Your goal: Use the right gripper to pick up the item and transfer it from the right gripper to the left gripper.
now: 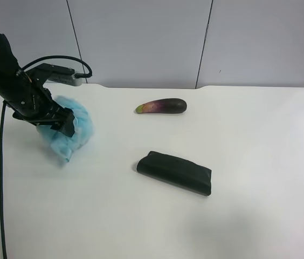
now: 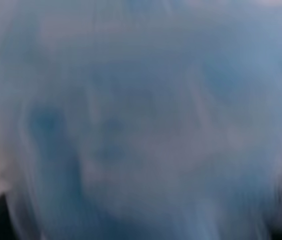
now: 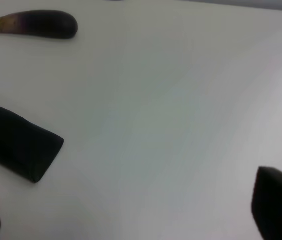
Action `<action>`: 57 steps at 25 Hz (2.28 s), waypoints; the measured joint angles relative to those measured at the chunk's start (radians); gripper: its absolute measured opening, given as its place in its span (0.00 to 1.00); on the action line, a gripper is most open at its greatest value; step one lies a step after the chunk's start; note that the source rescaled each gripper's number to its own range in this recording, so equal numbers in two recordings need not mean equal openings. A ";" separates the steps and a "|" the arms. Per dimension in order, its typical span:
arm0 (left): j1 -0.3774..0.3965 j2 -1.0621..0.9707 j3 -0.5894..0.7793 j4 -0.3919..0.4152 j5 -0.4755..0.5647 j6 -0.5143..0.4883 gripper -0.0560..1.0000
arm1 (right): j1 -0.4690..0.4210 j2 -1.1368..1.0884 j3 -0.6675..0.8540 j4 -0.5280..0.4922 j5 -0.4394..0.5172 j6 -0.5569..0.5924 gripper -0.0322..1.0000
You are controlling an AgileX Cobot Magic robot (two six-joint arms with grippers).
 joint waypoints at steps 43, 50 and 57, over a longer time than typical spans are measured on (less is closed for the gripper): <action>0.000 -1.755 0.459 0.039 0.622 -0.176 1.00 | 0.000 0.000 0.000 0.000 0.000 0.000 1.00; 0.000 -1.755 0.510 0.047 0.505 -0.176 1.00 | 0.000 0.000 0.000 0.000 0.000 0.000 1.00; 0.000 -1.755 0.514 0.050 0.486 -0.176 1.00 | 0.000 0.000 0.000 0.000 0.000 0.000 1.00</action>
